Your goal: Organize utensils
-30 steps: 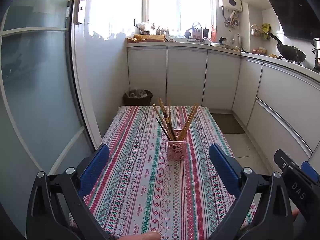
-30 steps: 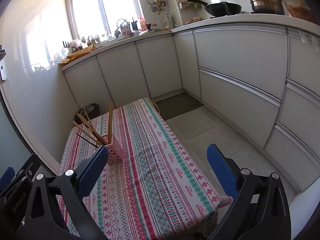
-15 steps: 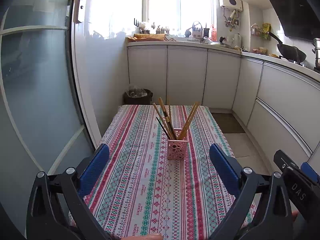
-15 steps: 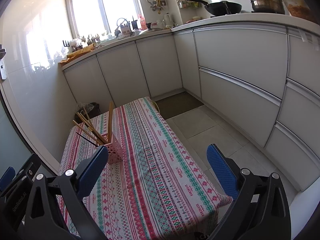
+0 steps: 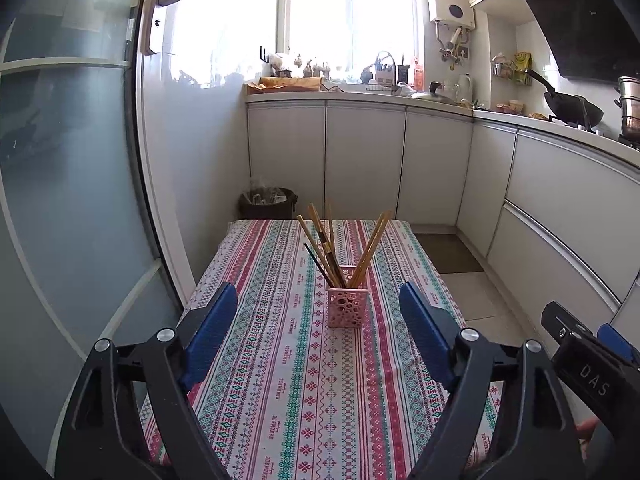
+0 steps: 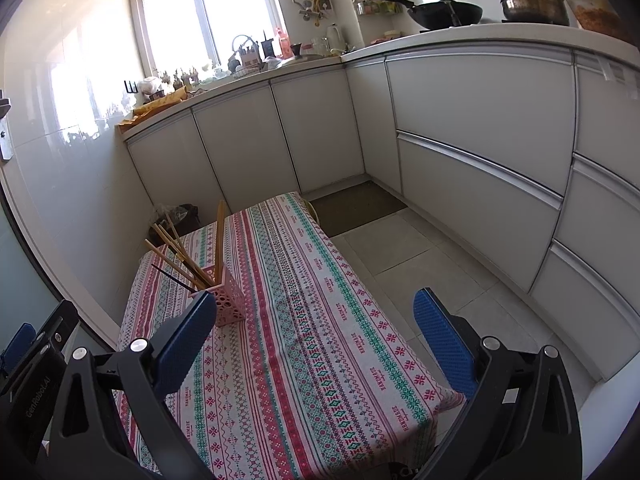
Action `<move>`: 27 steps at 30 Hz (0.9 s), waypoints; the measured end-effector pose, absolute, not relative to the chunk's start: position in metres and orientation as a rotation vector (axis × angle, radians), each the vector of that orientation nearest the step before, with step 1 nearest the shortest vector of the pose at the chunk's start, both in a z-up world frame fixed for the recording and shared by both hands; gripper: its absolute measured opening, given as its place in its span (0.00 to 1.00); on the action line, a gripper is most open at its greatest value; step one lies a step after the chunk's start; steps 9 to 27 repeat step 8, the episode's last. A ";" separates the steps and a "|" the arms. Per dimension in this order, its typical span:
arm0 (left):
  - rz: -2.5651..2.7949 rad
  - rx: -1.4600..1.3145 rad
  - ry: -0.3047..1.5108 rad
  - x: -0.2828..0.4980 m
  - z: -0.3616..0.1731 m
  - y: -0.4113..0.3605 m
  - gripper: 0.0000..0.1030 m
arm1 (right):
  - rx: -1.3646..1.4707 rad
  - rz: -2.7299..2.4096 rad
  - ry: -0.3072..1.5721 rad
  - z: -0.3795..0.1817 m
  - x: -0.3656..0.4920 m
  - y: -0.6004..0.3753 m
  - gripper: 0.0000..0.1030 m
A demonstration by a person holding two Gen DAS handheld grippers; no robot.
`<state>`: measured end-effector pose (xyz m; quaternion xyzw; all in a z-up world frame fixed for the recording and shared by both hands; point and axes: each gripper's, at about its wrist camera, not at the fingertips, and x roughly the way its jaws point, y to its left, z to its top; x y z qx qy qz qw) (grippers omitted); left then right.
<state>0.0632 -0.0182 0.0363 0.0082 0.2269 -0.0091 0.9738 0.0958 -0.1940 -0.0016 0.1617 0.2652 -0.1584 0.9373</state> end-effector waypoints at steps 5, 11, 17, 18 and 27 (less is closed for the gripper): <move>-0.027 0.013 0.452 0.061 0.040 -0.020 0.93 | 0.332 -0.322 0.543 -0.002 0.096 -0.195 0.93; -0.024 0.013 0.460 0.062 0.040 -0.021 0.93 | 0.333 -0.321 0.544 -0.002 0.095 -0.195 0.93; -0.024 0.013 0.460 0.062 0.040 -0.021 0.93 | 0.333 -0.321 0.544 -0.002 0.095 -0.195 0.93; -0.024 0.013 0.460 0.062 0.040 -0.021 0.93 | 0.333 -0.321 0.544 -0.002 0.095 -0.195 0.93; -0.024 0.013 0.460 0.062 0.040 -0.021 0.93 | 0.333 -0.321 0.544 -0.002 0.095 -0.195 0.93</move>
